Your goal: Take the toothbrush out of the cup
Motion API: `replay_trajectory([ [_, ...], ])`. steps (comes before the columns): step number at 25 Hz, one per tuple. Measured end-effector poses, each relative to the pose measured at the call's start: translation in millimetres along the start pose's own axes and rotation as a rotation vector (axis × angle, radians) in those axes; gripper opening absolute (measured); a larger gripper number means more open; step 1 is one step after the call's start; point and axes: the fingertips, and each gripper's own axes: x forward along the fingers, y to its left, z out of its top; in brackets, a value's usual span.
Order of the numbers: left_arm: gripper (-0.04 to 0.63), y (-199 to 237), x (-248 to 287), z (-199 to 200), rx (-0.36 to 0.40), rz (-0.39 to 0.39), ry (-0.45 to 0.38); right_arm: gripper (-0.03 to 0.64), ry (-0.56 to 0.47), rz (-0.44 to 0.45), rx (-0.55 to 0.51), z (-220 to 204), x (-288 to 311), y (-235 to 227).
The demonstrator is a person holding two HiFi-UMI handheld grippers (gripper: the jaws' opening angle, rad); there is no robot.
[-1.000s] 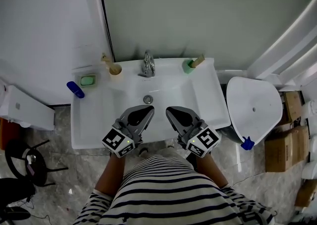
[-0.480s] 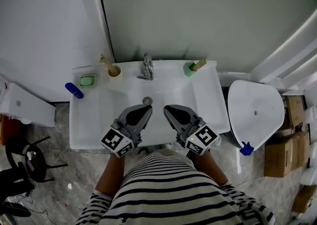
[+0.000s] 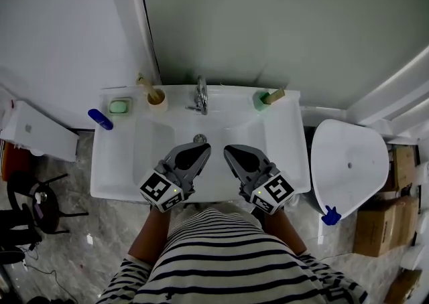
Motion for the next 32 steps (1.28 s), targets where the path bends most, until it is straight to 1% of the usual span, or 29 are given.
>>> replay_trajectory([
  [6, 0.008, -3.9, 32.5, 3.9, 0.015, 0.032, -0.005, 0.006, 0.007, 0.052, -0.007, 1.1, -9.3, -26.6],
  [9, 0.008, -4.5, 41.8, -0.9, 0.030, 0.053, 0.014, 0.006, 0.008, 0.080, -0.001, -1.0, -12.0, -34.4],
  [13, 0.008, -3.6, 41.8, -9.1, 0.045, 0.071, 0.041, 0.006, 0.008, 0.095, 0.004, -3.9, -9.3, -40.9],
  [16, 0.008, 6.1, 31.6, -10.8, 0.037, 0.096, 0.055, 0.006, 0.011, 0.092, 0.009, -5.3, -3.9, -36.8],
  [18, 0.008, 17.4, 23.6, -9.1, 0.030, 0.104, 0.054, 0.006, 0.013, 0.080, 0.009, -6.0, 3.1, -33.0],
  [20, 0.008, 30.8, 15.1, -2.8, 0.034, 0.095, 0.046, 0.006, 0.013, 0.058, 0.011, -6.2, 15.7, -29.5],
  [23, 0.008, 50.2, -4.0, 6.0, 0.046, 0.055, 0.050, 0.008, 0.006, 0.013, 0.016, -4.2, 39.8, -17.8],
  [26, 0.008, 78.7, -31.1, 12.5, 0.046, 0.025, 0.061, 0.008, -0.006, -0.039, 0.021, -3.0, 69.6, -1.2],
  [29, 0.009, 109.6, -58.4, 16.1, 0.036, -0.002, 0.078, 0.008, -0.013, -0.093, 0.027, -7.9, 100.9, 14.6],
  [32, 0.009, 134.3, -82.2, 17.8, 0.053, -0.043, 0.102, 0.008, -0.004, -0.141, 0.036, -13.9, 129.0, 30.3],
])
